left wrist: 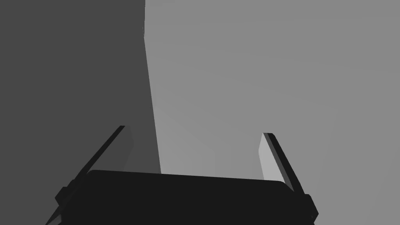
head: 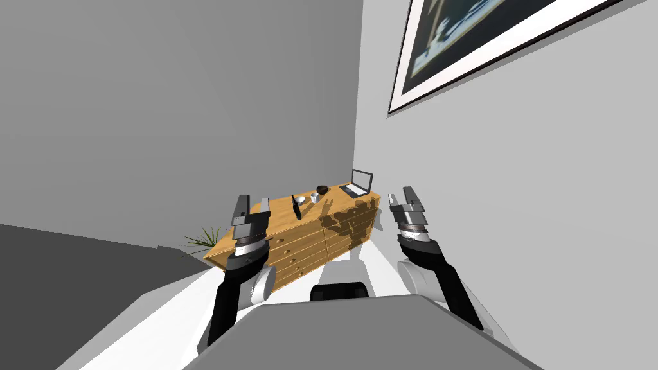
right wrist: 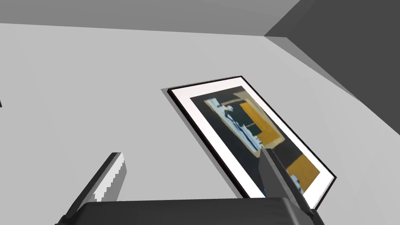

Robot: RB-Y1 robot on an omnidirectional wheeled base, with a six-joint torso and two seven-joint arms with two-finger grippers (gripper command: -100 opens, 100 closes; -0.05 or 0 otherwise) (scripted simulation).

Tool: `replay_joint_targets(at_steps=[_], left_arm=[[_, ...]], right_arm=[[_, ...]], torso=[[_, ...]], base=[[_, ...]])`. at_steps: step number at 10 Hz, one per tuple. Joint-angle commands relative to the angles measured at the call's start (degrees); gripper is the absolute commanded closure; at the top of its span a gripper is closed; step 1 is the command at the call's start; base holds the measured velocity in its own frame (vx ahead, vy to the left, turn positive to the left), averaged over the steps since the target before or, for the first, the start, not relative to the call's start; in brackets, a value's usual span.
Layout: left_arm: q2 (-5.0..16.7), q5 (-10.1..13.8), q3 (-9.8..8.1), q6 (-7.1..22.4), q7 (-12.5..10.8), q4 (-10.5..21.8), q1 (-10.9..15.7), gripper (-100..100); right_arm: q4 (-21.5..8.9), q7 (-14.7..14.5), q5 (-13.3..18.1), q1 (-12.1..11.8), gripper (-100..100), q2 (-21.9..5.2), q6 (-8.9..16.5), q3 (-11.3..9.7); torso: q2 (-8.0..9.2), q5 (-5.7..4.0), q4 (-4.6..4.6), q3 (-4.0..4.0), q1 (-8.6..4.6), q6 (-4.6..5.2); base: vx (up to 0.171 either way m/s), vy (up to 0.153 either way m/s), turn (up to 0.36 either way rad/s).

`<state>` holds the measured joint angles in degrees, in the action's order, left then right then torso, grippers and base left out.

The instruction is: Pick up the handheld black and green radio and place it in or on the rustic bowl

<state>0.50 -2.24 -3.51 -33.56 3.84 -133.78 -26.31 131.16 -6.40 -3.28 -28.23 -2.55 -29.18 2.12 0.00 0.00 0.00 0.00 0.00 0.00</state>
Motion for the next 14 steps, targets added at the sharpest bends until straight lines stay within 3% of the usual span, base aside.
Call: replay_joint_targets(at_steps=[1,6,14], left_arm=[[1.84,-0.15,-0.01,0.58,-0.06,0.08,-0.3,-100],[9.25,-1.23,0.03,4.86,-0.64,0.67,-2.64,-100],[21.34,-4.02,0.63,15.83,-2.54,1.94,-9.26,-100]], right_arm=[[0.0,0.0,0.0,0.0,0,0.0,0.0,0.0],[0.0,0.0,0.0,-0.01,0,0.0,0.0,0.0],[0.0,0.0,0.0,-0.01,0,0.01,0.0,0.0]], torso=[[0.0,0.0,0.0,0.0,0.0,0.0],[-0.19,-0.03,-0.04,-0.11,-0.14,0.0],[-0.27,-0.07,-0.06,-0.16,-0.3,0.0]], base=[[0.011,-0.01,0.014],[0.041,-0.038,0.028],[0.068,-0.077,0.052]])
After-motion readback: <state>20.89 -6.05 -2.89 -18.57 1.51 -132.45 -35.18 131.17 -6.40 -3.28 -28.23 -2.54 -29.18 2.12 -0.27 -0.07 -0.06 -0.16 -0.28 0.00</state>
